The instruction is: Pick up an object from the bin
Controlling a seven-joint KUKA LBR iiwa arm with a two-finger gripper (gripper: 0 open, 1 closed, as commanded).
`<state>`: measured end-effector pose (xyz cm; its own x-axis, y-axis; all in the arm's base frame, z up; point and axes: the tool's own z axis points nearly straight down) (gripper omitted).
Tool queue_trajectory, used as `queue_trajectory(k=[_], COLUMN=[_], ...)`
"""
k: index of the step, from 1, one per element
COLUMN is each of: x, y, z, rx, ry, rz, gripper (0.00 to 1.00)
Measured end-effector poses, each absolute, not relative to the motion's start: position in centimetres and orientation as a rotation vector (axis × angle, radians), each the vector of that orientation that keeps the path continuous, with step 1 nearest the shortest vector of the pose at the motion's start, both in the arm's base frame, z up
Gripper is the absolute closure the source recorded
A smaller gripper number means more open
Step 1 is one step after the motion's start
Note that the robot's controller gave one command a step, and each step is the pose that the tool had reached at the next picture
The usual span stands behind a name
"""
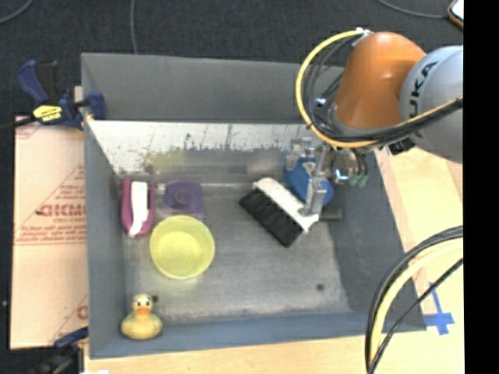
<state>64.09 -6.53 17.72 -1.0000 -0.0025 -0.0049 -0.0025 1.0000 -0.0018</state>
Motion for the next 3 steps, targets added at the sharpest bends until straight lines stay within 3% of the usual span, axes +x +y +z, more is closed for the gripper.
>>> queue_trajectory(k=[1, 2, 3], x=[63.8, 64.1, 63.2], y=[-7.8, -7.4, -9.6], z=[14.5, 14.2, 6.8], rx=[0.067, 0.126, 0.167], ry=[3.135, 3.128, 3.133], rz=[-0.002, -0.001, 0.004], gripper=[0.00, 0.00, 0.00])
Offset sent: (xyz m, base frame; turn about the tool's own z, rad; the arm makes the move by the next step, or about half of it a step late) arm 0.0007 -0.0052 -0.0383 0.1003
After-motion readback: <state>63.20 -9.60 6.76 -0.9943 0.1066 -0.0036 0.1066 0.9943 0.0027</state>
